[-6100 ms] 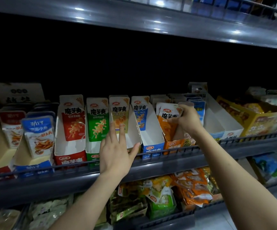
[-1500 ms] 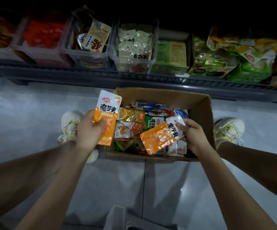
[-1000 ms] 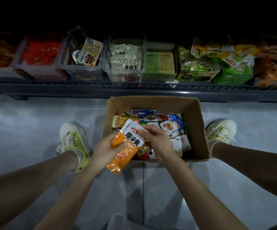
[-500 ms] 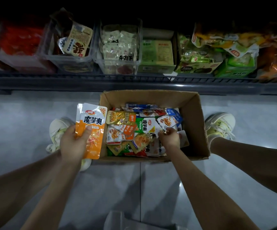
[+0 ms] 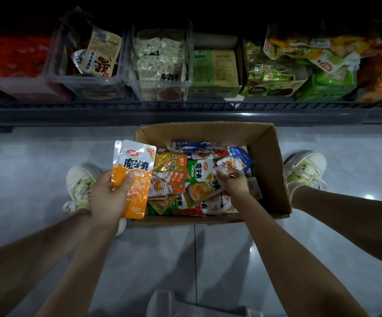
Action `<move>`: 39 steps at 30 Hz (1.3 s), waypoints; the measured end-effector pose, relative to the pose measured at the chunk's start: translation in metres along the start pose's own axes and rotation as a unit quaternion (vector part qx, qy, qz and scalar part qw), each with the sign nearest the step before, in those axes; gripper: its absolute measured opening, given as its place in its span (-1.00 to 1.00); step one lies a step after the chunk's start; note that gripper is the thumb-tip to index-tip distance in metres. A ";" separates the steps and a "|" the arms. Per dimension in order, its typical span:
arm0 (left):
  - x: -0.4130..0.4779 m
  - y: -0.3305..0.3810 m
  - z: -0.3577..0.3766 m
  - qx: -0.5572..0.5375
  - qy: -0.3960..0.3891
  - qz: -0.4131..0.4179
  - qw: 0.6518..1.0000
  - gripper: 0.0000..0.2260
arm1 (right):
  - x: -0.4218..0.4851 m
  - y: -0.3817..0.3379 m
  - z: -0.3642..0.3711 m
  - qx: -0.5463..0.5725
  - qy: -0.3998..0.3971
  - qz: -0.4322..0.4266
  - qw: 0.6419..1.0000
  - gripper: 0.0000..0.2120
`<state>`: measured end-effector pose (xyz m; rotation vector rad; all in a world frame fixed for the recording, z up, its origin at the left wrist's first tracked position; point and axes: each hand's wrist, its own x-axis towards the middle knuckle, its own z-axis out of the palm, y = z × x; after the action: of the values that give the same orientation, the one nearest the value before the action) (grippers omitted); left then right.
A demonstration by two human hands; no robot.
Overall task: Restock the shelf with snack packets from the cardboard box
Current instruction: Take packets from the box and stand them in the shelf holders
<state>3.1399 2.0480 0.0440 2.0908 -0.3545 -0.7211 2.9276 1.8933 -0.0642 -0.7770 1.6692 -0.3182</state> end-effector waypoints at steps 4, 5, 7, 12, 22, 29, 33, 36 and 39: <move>-0.010 0.009 0.003 -0.023 -0.016 0.009 1.000 -0.95 | -0.018 -0.010 -0.033 0.025 -0.001 -0.037 0.999 -0.85; -0.013 0.012 0.003 -0.028 -0.018 0.016 0.999 -0.95 | -0.024 -0.014 -0.042 0.032 0.003 -0.053 0.998 -0.84; -0.021 0.019 0.004 -0.028 -0.022 0.032 0.999 -0.94 | -0.038 -0.025 -0.057 0.065 -0.007 -0.078 0.995 -0.82; -0.044 0.047 0.000 -0.021 -0.046 0.063 0.997 -0.91 | -0.091 -0.063 -0.090 0.153 -0.088 -0.112 0.978 -0.82; -0.102 0.151 0.003 -0.048 -0.137 0.176 0.974 -0.95 | -0.205 -0.149 -0.121 0.132 -0.222 -0.235 0.937 -0.81; -0.124 0.210 0.010 -0.112 -0.135 0.204 0.963 -0.94 | -0.246 -0.198 -0.128 0.187 -0.144 -0.319 0.918 -0.91; -0.128 0.248 0.011 -0.162 -0.125 0.231 0.951 -0.93 | -0.257 -0.225 -0.136 0.234 -0.174 -0.292 0.911 -0.70; -0.128 0.277 0.013 -0.193 -0.123 0.224 0.948 -0.89 | -0.262 -0.241 -0.143 0.198 -0.194 -0.288 0.917 -0.64; -0.127 0.302 0.017 -0.203 -0.139 0.215 0.945 -0.89 | -0.264 -0.259 -0.150 0.192 -0.179 -0.314 0.913 -0.70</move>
<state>3.0333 1.9244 0.3280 1.4569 -0.7279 -0.7471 2.8859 1.8420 0.3297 -0.9851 0.9337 -0.8699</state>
